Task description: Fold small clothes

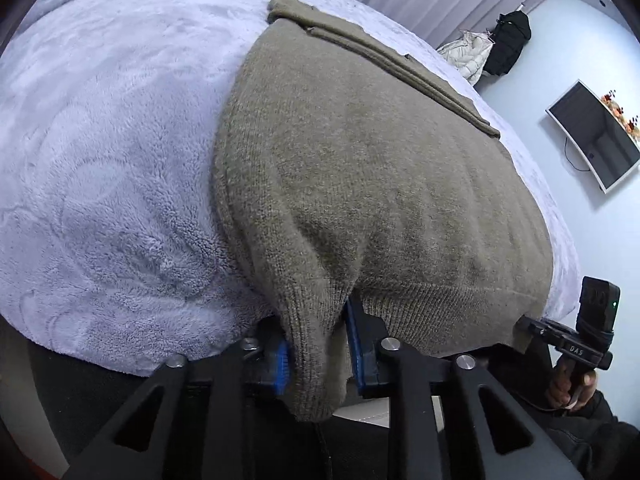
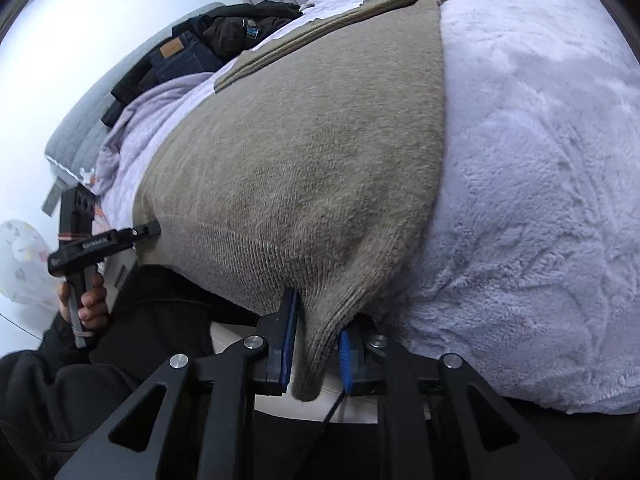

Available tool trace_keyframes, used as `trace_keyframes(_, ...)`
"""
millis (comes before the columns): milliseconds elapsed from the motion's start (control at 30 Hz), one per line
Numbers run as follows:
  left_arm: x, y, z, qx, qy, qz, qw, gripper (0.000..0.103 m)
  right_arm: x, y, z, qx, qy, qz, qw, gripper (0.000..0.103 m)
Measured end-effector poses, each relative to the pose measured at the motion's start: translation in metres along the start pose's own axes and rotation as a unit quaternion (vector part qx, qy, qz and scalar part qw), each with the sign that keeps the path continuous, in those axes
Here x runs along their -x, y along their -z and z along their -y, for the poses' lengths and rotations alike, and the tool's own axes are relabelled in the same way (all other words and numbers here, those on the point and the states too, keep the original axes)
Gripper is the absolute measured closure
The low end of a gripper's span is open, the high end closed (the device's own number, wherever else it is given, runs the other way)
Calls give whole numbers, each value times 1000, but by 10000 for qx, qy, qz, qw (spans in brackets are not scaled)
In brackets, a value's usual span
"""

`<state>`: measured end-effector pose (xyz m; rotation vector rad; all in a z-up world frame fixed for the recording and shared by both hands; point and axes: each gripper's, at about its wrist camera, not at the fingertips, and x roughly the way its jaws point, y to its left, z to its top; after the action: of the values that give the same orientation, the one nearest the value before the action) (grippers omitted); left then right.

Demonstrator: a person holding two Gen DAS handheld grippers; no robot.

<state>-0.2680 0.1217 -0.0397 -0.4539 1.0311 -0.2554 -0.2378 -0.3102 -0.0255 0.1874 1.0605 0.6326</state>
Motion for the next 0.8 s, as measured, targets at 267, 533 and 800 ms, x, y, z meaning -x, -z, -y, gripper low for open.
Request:
trace_keyframes(267,1,-3,5,-103,26,-9,9999,87,-7,-2,-11,145,279,-59,9995,83)
trace_keyframes(533,22,2,22,-521,-227,205,9982,93,17,4,-31,678,67,375,9970,97)
trace_keyframes(800,65,-8,32,-739,-55,798,9941,94,54,-15,-46,800,-287,974,9916,97)
